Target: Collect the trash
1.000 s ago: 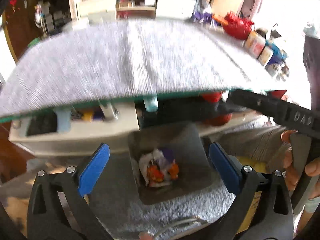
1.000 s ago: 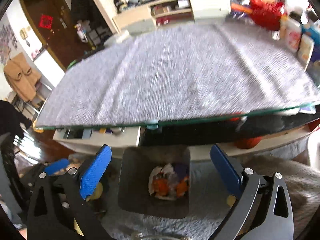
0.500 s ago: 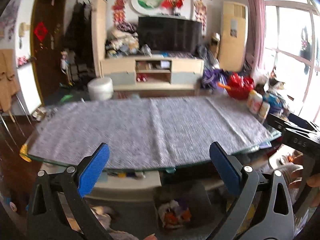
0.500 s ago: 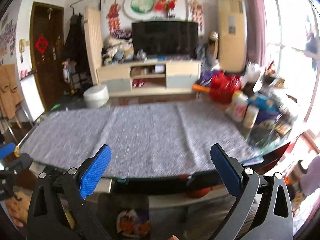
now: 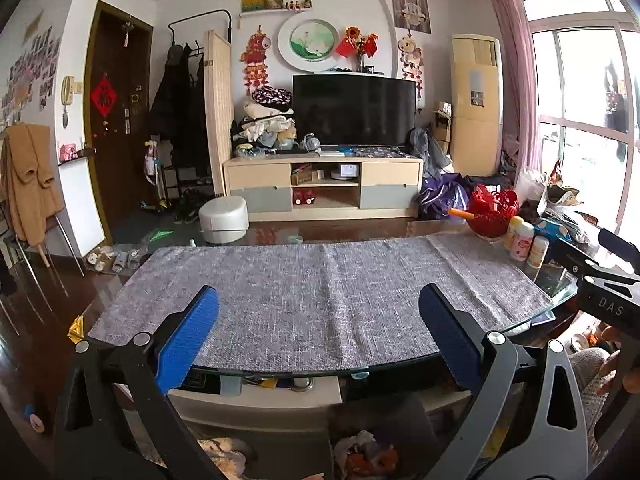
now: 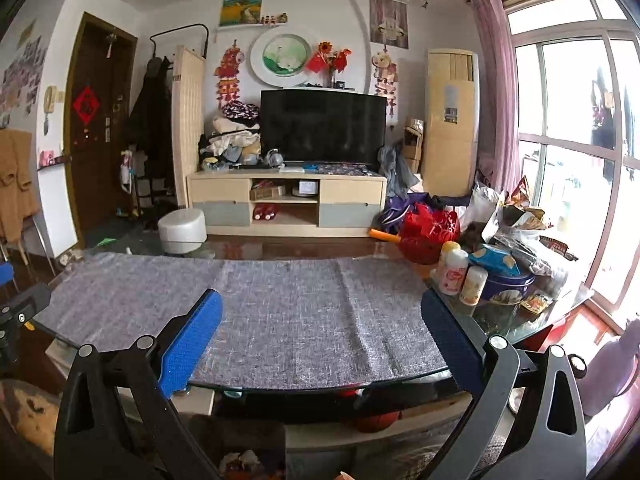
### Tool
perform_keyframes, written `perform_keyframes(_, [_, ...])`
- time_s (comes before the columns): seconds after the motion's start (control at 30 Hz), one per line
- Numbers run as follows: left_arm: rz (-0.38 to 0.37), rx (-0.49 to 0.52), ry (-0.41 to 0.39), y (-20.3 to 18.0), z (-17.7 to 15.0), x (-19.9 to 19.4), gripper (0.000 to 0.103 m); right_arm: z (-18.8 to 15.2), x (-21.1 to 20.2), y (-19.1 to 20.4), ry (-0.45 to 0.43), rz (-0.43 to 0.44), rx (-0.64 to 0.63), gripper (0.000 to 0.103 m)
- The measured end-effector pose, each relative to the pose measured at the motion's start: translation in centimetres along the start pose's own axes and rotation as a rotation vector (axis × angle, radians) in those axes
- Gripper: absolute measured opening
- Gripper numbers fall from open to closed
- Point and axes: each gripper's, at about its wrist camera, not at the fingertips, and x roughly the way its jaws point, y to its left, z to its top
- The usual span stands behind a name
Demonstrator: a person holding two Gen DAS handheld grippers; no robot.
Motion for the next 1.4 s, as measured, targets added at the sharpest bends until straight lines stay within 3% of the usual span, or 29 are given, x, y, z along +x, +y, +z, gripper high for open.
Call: perform_keyframes(1.4, [0.011, -0.009, 0.015, 0.4, -0.8, 0.7, 0.095, -0.1, 0.9, 1.2, 0.057, 0.052, 0.017, 0.1])
